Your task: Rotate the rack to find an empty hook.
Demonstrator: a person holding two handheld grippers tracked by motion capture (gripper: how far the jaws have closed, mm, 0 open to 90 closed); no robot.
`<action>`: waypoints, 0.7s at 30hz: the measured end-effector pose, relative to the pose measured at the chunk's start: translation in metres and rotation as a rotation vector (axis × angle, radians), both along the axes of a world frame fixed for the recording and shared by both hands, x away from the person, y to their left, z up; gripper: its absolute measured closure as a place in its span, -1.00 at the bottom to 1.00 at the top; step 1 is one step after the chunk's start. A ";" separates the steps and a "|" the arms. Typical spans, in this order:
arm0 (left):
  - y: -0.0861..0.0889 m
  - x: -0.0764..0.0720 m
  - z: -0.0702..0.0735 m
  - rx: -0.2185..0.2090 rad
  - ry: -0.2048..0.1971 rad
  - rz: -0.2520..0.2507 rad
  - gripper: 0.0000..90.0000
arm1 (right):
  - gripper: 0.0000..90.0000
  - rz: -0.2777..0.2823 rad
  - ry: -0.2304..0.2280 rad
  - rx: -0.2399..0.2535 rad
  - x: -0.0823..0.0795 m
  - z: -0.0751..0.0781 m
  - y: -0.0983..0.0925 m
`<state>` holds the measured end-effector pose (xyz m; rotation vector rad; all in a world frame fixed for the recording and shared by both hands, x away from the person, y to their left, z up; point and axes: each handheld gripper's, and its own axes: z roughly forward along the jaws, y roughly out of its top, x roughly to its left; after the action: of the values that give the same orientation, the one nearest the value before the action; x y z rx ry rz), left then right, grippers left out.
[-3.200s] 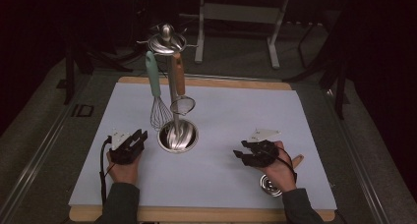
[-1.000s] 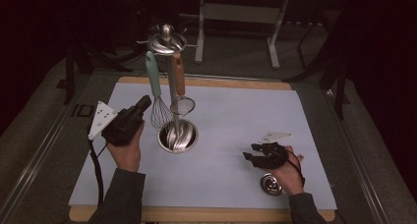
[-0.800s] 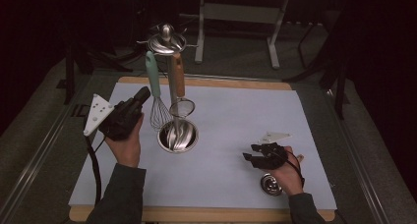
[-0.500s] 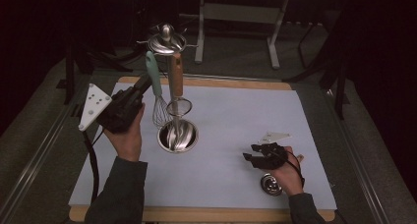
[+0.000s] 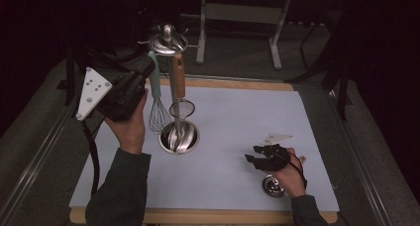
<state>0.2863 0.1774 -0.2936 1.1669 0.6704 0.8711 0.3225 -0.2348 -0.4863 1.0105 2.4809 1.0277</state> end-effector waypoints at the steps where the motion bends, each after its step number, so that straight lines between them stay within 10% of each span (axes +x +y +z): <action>1: 0.001 0.000 0.000 -0.003 0.002 0.005 0.99 | 0.12 0.001 0.000 0.000 0.000 0.000 0.000; 21: 0.013 0.006 0.003 0.002 0.016 0.047 1.00 | 0.12 0.001 0.004 -0.003 0.000 -0.001 0.000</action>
<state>0.2927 0.1903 -0.2908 1.1648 0.7124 0.9034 0.3227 -0.2352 -0.4874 1.0116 2.4858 1.0229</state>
